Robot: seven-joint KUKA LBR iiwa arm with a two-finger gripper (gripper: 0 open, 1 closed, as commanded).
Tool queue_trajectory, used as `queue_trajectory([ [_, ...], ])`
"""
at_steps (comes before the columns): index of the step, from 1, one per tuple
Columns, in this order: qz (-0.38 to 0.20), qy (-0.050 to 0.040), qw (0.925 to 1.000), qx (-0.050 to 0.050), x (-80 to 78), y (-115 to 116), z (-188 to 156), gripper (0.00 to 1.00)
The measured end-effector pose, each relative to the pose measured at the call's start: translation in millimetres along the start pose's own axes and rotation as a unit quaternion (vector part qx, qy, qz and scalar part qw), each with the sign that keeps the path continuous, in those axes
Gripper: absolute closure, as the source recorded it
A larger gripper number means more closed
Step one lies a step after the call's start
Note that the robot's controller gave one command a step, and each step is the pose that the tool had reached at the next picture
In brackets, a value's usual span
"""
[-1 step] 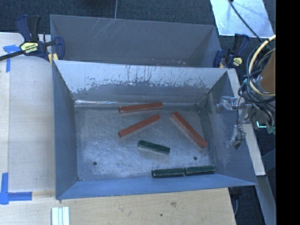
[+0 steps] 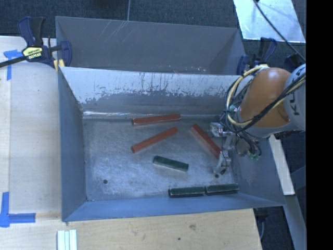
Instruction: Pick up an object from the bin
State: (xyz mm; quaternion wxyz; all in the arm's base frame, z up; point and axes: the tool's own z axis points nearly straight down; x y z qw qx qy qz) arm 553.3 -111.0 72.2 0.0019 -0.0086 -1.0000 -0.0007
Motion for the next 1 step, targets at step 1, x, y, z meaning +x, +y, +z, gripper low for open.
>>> queue_trajectory([
  [1,0.000,-0.0034,1.0000,0.000,-1.7,0.2,-4.8,1.00],
])
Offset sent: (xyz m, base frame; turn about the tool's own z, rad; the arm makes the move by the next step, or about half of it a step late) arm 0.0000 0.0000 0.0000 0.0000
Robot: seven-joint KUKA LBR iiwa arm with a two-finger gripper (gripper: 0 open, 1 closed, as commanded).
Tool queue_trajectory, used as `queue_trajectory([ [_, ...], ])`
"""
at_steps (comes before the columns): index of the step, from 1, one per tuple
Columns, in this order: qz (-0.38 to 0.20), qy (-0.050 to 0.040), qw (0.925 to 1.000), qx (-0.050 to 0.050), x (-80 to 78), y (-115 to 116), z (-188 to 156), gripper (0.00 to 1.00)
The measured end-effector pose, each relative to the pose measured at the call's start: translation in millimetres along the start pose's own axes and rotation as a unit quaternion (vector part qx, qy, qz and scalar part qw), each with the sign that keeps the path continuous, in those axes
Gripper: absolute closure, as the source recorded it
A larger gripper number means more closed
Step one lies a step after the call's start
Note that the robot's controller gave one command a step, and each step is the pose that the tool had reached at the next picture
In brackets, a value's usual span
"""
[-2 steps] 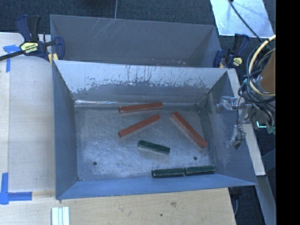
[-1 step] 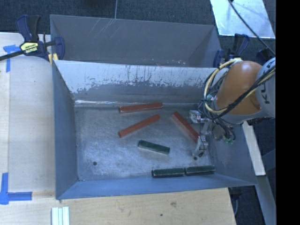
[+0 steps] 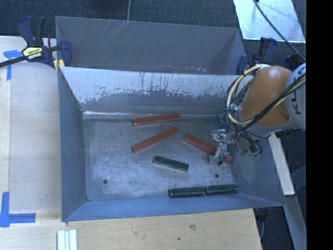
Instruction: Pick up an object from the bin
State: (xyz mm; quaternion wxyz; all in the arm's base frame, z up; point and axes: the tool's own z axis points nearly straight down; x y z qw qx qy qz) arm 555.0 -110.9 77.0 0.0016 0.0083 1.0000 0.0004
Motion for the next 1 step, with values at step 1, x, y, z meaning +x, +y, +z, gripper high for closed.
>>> queue_trajectory([
  [1,-0.010,-0.0045,0.9999,0.002,2.2,-1.5,-132.6,1.00],
])
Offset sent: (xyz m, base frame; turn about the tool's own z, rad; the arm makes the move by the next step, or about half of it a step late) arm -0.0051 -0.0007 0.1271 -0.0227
